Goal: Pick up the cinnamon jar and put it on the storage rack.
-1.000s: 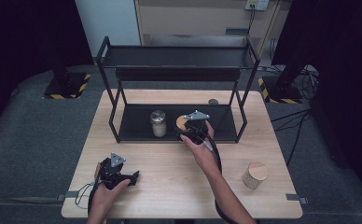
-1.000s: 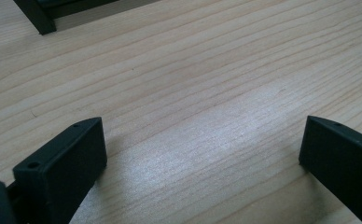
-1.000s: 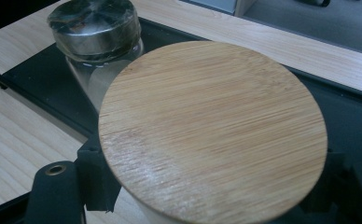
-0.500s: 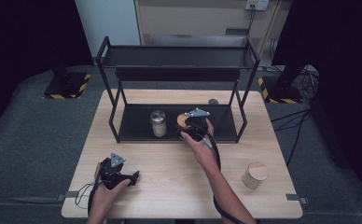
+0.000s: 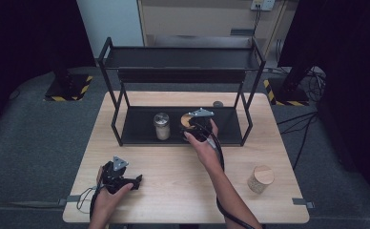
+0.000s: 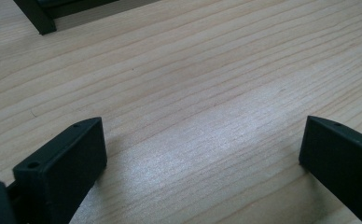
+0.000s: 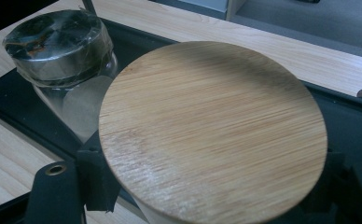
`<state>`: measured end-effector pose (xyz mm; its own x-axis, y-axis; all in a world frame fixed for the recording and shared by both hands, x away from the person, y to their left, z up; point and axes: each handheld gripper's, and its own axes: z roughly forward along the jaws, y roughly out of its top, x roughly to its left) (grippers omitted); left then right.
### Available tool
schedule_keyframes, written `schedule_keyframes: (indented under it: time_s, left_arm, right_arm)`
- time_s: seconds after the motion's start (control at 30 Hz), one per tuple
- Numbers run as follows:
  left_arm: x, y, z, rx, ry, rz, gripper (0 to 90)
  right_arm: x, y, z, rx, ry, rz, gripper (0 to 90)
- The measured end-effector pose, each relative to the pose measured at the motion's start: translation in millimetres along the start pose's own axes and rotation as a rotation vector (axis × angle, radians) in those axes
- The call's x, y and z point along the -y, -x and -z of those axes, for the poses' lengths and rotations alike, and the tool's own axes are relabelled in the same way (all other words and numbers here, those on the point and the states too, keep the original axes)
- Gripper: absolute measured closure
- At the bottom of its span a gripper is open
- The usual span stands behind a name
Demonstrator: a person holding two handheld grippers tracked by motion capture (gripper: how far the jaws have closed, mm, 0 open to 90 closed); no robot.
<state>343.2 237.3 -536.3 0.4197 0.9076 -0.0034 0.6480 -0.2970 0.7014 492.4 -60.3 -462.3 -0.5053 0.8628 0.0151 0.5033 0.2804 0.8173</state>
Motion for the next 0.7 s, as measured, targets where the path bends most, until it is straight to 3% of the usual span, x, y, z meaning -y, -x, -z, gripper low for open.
schedule_keyframes:
  time_s: [0.7]
  left_arm:
    - [0.0,0.1,0.0,-0.001,0.000,0.000,0.0]
  right_arm:
    - [-9.4,7.0,-13.6,0.020,-0.008,-0.002,25.1]
